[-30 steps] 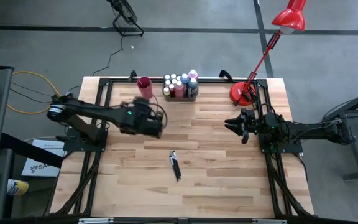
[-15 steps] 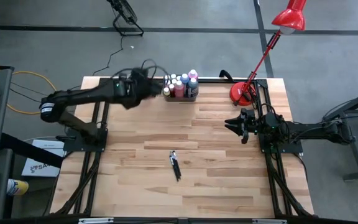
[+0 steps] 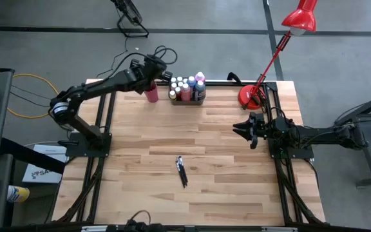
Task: Pick & Place Paint Supplies
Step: Put the black paint brush into the pink cup
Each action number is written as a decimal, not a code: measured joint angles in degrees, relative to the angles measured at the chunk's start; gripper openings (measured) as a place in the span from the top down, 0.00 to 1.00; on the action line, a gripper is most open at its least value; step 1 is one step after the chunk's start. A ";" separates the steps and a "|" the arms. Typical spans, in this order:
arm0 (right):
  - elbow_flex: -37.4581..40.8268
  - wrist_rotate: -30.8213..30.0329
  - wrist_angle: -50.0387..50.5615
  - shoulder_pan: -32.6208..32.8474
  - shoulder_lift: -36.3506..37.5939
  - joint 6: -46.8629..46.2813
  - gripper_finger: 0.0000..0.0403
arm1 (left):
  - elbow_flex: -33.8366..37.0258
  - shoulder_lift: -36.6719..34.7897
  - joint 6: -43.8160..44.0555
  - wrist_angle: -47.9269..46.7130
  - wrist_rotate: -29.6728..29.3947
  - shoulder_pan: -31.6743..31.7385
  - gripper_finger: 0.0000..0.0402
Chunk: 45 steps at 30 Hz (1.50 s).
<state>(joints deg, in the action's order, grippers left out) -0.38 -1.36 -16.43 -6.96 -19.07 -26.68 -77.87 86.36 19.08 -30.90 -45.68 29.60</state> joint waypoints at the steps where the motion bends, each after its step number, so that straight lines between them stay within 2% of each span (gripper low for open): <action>1: 0.00 0.02 0.00 0.00 0.00 0.00 0.70 | 0.00 0.22 -0.74 0.80 0.99 0.82 1.00; 8: 0.00 0.00 0.00 0.00 0.02 0.00 0.70 | -0.02 1.63 -5.36 7.39 5.84 5.34 1.00; 17: 0.01 0.01 0.00 -0.02 0.02 0.00 0.70 | 0.28 1.69 -6.83 7.25 7.67 6.41 1.00; 26: 0.00 0.00 -0.01 0.00 0.02 0.00 0.70 | 8.17 1.67 2.00 6.87 7.85 6.39 1.00; 37: 0.00 0.02 0.00 0.00 0.02 0.00 0.70 | 9.79 1.54 -0.14 7.92 9.49 6.39 1.00; 41: 0.02 0.02 0.00 0.00 0.02 0.00 0.70 | 9.79 1.54 -2.37 7.72 9.48 6.39 0.96; 45: 0.00 0.02 0.00 0.00 0.02 0.00 0.70 | 9.79 1.54 -3.44 7.16 9.81 6.39 0.87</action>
<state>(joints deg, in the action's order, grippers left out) -0.38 -1.34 -16.43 -6.97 -19.05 -26.68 -68.07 87.90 15.63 -23.75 -35.87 35.99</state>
